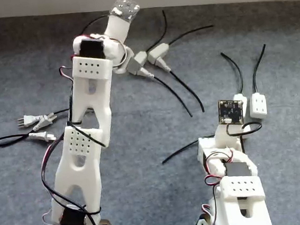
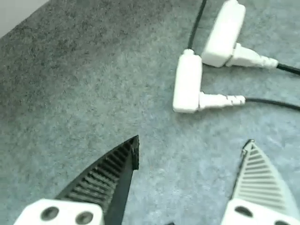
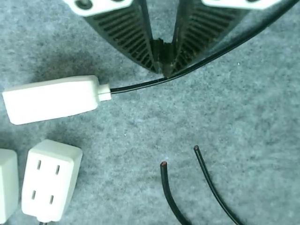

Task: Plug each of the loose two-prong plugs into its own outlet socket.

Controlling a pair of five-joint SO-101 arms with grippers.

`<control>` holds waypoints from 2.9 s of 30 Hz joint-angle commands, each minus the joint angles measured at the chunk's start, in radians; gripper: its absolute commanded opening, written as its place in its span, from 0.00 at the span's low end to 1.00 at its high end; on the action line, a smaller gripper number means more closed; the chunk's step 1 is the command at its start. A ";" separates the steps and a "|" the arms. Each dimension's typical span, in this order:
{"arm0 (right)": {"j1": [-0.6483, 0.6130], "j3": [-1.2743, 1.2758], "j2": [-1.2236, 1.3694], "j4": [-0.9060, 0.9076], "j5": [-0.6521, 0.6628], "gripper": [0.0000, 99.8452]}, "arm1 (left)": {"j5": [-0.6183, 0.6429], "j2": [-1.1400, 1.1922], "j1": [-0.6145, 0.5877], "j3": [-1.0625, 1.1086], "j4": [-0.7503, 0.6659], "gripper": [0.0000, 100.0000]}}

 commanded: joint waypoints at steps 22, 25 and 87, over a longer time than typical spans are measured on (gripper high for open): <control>0.191 -0.346 0.156 0.176 -0.242 0.17 | 0.219 -0.320 0.294 0.415 0.060 0.33; 0.223 -0.440 0.337 0.159 -0.304 0.17 | 0.226 -0.320 0.294 0.424 0.060 0.33; 0.140 -1.055 1.063 0.458 -0.463 0.26 | 0.273 -0.243 0.237 0.429 0.060 0.33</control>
